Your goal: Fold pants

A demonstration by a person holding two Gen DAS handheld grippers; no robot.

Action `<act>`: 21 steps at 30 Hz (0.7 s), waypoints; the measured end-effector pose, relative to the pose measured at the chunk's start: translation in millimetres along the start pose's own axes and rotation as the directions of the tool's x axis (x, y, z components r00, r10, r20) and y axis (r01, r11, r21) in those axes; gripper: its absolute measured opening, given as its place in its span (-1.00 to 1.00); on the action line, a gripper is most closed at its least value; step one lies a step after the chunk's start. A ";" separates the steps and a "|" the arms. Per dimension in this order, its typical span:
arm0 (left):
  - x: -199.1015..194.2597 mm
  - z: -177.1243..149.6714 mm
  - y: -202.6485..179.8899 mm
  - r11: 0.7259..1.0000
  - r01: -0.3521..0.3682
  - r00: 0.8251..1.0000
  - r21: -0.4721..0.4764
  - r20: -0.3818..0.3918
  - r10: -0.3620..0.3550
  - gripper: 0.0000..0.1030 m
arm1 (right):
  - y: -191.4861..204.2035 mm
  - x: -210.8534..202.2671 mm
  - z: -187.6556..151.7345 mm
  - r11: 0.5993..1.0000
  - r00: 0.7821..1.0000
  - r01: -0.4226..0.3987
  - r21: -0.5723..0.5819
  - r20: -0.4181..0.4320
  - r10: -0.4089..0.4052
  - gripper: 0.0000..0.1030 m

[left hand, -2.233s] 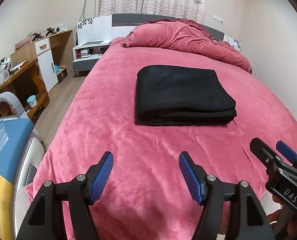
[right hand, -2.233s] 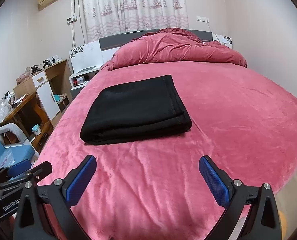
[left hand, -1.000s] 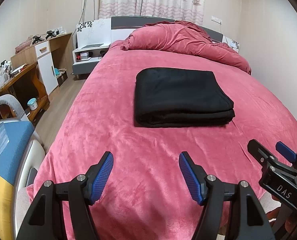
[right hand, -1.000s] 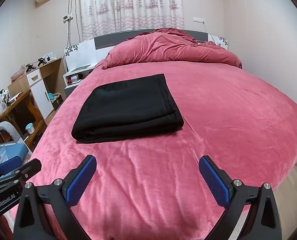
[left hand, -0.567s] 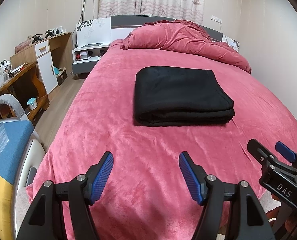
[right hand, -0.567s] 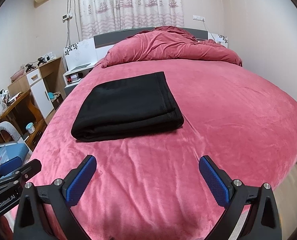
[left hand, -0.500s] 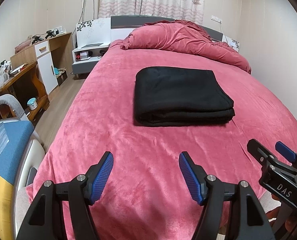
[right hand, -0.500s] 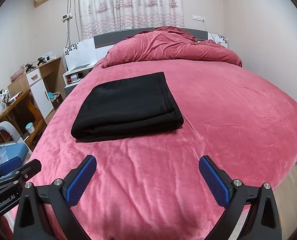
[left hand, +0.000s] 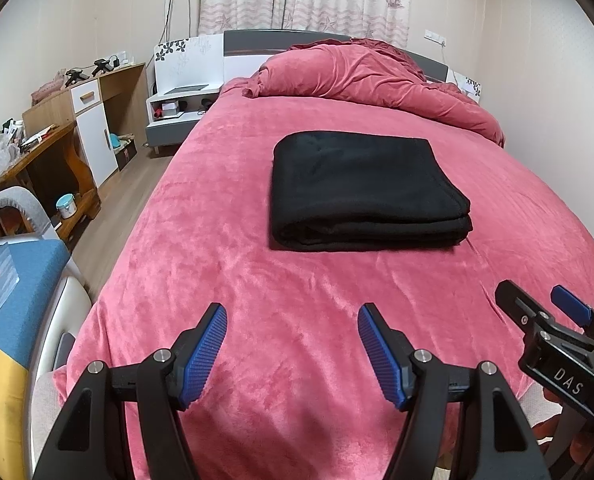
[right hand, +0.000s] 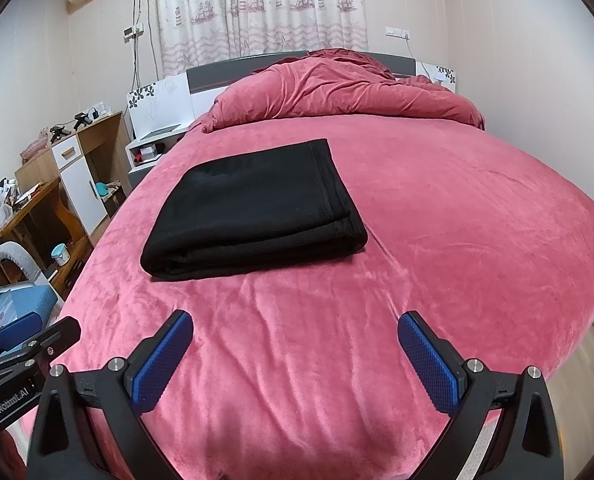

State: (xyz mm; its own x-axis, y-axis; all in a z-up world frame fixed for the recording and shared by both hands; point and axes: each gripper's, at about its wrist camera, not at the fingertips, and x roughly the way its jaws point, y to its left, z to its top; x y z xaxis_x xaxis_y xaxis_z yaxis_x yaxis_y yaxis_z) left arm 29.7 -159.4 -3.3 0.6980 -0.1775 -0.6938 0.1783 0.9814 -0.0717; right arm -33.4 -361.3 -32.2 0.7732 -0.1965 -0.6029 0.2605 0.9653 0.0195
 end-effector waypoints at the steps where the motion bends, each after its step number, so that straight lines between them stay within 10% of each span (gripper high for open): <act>1: 0.4 -0.1 0.1 1.000 0.000 1.000 -0.001 -0.002 0.000 0.35 | -0.2 0.5 -0.1 1.000 1.000 0.000 -0.001 -0.002 0.000 1.00; 21: 2.2 -5.0 -7.8 0.999 -0.019 1.000 0.028 0.014 0.019 0.35 | 2.0 1.0 -2.3 1.000 1.000 -0.001 0.006 -0.010 0.002 1.00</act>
State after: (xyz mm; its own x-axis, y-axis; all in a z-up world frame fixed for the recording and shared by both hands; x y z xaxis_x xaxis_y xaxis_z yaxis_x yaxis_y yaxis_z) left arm 26.3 -167.1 -7.9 0.7106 -0.1603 -0.6851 0.1842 0.9821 -0.0388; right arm -33.4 -359.2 -34.6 0.7676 -0.1932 -0.6111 0.2630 0.9645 0.0254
